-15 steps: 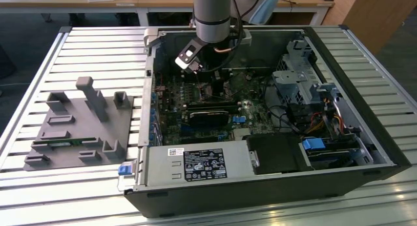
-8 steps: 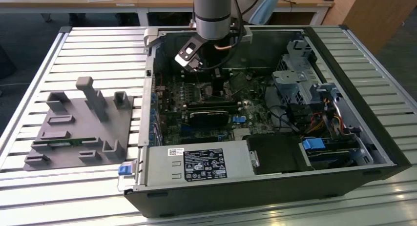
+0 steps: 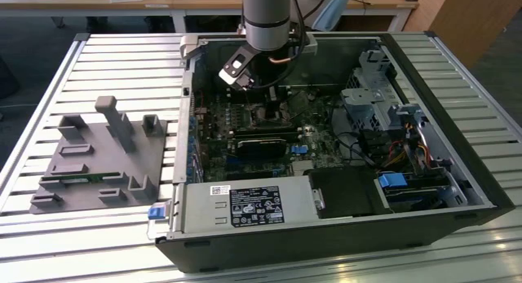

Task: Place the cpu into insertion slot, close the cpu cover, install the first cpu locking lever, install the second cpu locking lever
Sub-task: 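Place the cpu into insertion slot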

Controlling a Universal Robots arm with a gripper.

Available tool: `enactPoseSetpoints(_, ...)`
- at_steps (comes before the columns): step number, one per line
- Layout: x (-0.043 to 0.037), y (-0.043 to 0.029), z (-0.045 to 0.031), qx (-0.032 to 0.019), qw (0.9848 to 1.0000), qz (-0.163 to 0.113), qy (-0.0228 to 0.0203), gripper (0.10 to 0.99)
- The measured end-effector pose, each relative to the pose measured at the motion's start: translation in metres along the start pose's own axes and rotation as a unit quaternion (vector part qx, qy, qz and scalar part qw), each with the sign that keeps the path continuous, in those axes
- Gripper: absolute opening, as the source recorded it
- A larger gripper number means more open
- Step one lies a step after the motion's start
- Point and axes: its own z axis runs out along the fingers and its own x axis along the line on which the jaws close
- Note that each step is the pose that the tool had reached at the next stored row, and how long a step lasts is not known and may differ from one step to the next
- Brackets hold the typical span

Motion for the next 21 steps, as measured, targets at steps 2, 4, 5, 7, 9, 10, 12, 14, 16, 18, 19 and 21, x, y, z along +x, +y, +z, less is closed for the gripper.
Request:
enactPoseSetpoints(2, -0.0003, 0.0005, -0.0004, 0.0004, 1.0000, 0.000, 0.0000, 0.361)
enactPoseSetpoints(4, -0.0004, 0.0017, -0.0006, 0.0015, 1.0000, 0.000, 0.0002, 0.302)
enactPoseSetpoints(5, -0.0005, 0.0024, -0.0007, 0.0023, 1.0000, 0.000, 0.0002, 0.243)
enactPoseSetpoints(7, -0.0013, 0.0029, -0.0008, 0.0030, 1.0000, 0.000, 0.0001, 0.184)
enactPoseSetpoints(9, -0.0020, 0.0031, -0.0010, 0.0033, 1.0000, 0.000, 0.0004, 0.122)
enactPoseSetpoints(10, -0.0022, 0.0032, -0.0014, 0.0034, 1.0000, 0.000, 0.0005, 0.122)
enactPoseSetpoints(12, -0.0023, 0.0033, -0.0024, 0.0035, 1.0000, 0.000, 0.0011, 0.122)
enactPoseSetpoints(14, -0.0024, 0.0036, -0.0035, 0.0037, 1.0000, 0.000, 0.0013, 0.122)
enactPoseSetpoints(16, -0.0024, 0.0037, -0.0046, 0.0038, 1.0000, 0.000, 0.0017, 0.122)
enactPoseSetpoints(18, -0.0024, 0.0038, -0.0050, 0.0037, 1.0000, 0.000, 0.0018, 0.122)
enactPoseSetpoints(19, -0.0024, 0.0038, -0.0052, 0.0037, 1.0000, 0.000, 0.0018, 0.122)
enactPoseSetpoints(21, -0.0026, 0.0038, -0.0060, 0.0039, 1.0000, 0.000, 0.0016, 0.122)
